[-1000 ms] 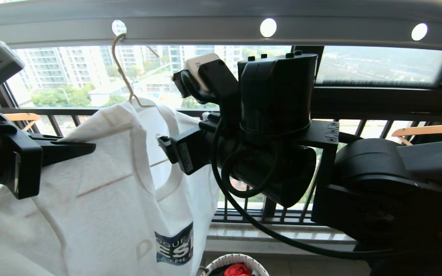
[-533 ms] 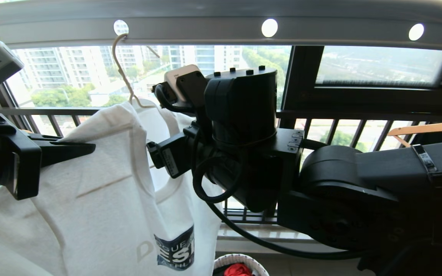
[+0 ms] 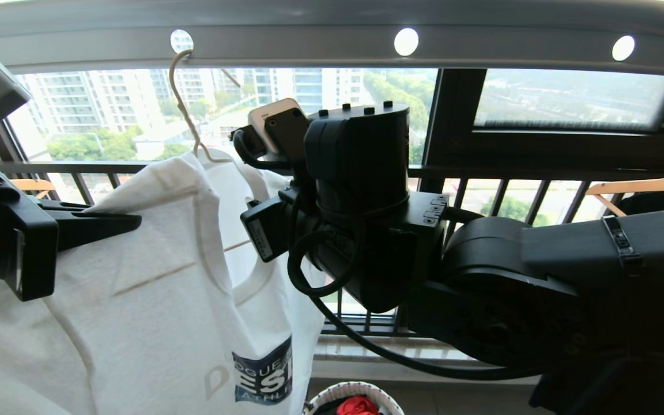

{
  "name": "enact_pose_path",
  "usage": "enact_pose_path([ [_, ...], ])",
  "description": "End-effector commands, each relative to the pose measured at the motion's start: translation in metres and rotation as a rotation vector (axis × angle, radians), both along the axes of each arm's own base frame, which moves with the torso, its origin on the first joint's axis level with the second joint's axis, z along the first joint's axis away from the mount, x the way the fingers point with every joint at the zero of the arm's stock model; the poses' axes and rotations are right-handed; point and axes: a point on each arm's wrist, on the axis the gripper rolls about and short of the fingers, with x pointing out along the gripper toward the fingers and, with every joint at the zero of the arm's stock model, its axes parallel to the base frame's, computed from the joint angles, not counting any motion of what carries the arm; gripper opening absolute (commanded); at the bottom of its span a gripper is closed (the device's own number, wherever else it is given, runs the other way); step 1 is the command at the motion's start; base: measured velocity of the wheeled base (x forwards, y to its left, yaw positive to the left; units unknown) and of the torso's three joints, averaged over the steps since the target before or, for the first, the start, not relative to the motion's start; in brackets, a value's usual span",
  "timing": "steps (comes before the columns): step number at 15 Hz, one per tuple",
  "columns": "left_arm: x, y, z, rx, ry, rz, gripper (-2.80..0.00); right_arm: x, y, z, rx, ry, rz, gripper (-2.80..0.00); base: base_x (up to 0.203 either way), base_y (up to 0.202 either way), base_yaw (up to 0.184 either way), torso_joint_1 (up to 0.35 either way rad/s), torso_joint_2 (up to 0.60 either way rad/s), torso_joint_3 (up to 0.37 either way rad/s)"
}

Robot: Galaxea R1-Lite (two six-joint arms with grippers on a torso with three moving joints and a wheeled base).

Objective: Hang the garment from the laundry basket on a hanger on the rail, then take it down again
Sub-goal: Take the clothes off the clothes rack

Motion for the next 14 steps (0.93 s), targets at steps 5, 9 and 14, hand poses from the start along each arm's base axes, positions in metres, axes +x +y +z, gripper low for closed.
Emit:
enact_pose_path([
  [5,-0.002,0.001,0.001,-0.001,-0.007,-0.001,-2.8,0.011,0.0,0.003,0.004,-0.018,-0.026,-2.8,0.0,0.0,0.0,0.0,0.0,0.0],
  [9,-0.001,0.0,0.0,0.0,-0.002,-0.001,-2.8,0.012,-0.003,0.004,0.003,-0.021,-0.084,-2.8,0.0,0.0,0.0,0.0,0.0,0.0],
  [14,0.004,-0.001,-0.003,0.006,0.017,0.001,-2.8,0.026,-0.024,0.012,0.013,-0.031,-0.164,-2.8,0.0,0.0,0.0,0.0,0.0,0.0],
])
